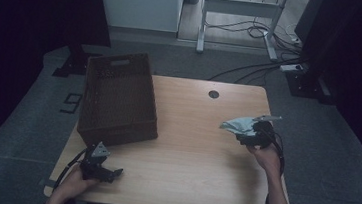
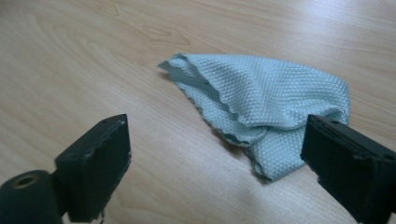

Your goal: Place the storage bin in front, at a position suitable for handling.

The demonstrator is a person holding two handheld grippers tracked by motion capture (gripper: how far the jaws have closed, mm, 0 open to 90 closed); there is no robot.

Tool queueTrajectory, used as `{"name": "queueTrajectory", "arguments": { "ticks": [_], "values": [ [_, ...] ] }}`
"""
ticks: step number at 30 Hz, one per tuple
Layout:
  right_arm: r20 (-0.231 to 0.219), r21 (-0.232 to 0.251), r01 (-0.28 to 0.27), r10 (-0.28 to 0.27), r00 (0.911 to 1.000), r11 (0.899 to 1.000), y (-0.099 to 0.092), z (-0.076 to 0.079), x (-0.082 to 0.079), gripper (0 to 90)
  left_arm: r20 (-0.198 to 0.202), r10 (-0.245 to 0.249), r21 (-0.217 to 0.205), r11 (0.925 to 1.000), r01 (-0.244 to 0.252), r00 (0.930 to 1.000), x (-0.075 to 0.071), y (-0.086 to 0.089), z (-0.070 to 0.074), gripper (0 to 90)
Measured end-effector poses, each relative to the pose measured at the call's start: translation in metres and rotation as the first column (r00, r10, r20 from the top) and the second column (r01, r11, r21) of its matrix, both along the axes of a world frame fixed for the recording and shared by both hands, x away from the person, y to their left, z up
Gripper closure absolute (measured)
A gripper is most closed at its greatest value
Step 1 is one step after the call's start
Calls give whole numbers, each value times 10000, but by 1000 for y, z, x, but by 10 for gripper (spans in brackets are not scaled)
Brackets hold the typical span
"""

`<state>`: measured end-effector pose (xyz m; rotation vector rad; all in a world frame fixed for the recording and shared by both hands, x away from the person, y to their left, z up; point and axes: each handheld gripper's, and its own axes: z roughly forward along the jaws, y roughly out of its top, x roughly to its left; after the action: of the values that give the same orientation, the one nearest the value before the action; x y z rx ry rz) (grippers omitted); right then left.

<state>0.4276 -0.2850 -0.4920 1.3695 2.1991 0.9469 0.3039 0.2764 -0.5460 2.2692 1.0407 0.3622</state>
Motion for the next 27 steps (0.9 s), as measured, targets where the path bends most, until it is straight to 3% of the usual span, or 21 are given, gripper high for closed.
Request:
{"name": "queueTrajectory", "arguments": {
  "ticks": [3,7,10,17,25,27],
  "values": [
    [-63,17,136,-136,9999,9999,0,-1,7,124,0,-1,0,10000,1,10000,0,0,0,0],
    [19,-424,264,-263,9997,9988,1,-1,19,165,0,1,2,10000,-1,10000,0,0,0,0],
    [-25,-447,334,-336,9994,9984,1,-1,24,177,1,1,2,10000,-1,10000,0,0,0,0],
    [-317,-637,355,-376,9988,9973,2,-7,38,244,-1,2,0,10000,-2,10000,0,0,0,0],
    [-509,-1081,596,-654,9966,9924,1,-24,51,318,-2,2,2,10000,-2,10000,0,0,0,0],
    [-756,-1058,716,-799,9939,9918,-1,-30,55,373,-2,0,3,10000,0,10000,0,0,0,0]
  ]
}}
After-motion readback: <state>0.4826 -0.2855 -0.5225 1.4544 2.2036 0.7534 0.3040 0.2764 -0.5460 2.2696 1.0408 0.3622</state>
